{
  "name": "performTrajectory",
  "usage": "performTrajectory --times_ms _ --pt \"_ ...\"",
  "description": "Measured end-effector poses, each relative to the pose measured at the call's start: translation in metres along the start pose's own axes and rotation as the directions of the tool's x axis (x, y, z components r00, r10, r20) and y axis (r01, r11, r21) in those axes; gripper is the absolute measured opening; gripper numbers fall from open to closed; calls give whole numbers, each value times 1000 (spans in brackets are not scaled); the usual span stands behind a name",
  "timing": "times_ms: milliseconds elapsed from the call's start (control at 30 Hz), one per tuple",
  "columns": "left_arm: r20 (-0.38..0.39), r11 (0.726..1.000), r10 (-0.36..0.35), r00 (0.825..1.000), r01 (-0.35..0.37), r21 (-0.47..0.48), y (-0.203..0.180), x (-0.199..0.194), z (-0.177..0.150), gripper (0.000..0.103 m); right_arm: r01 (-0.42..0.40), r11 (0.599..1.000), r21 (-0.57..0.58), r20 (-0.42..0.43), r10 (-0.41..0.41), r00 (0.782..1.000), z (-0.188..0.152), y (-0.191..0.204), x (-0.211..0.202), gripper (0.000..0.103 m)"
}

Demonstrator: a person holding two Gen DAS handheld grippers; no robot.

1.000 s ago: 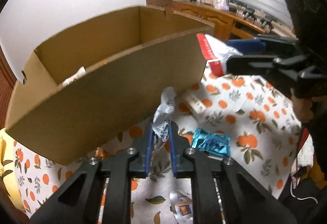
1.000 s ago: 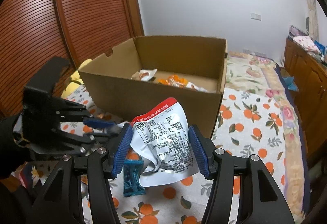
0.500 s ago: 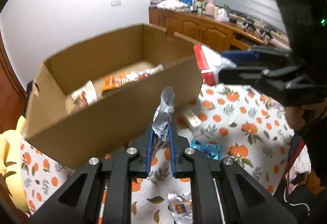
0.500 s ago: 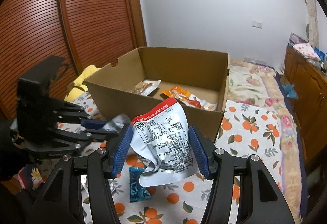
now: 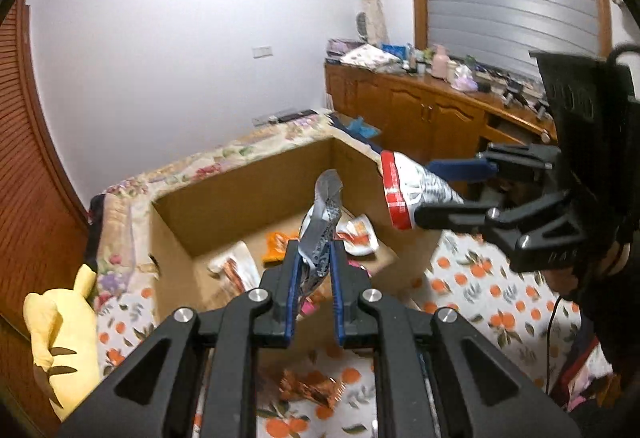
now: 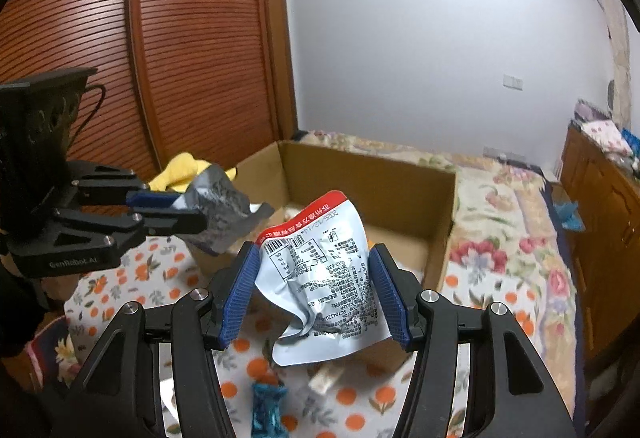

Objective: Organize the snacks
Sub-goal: 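Carry both wrappers over the box and open both tools to drop them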

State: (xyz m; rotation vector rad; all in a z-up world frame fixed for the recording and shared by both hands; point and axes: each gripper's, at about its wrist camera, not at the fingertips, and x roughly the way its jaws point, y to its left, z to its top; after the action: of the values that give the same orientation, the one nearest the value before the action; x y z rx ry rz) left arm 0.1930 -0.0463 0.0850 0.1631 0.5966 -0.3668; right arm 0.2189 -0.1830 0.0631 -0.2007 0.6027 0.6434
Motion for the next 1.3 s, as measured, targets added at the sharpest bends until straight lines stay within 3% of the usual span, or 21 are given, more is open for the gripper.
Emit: performTrajectory --times_ms 400,600,933,1300 --pt "-2 993 97 995 -97 -63 47 44 14 11 -2 1000 0 -27 2 1000 28 -15 62 59" --pt "-25 983 150 988 -152 -103 65 67 9 11 1 1000 9 -61 -1 998 28 -22 85 59" --pt "-51 975 179 983 -184 -124 71 80 -1 12 4 1000 3 -106 -3 994 20 -19 107 59" --pt "-51 968 208 977 -213 -136 71 77 -2 31 7 1000 18 -119 -5 993 16 -18 110 59"
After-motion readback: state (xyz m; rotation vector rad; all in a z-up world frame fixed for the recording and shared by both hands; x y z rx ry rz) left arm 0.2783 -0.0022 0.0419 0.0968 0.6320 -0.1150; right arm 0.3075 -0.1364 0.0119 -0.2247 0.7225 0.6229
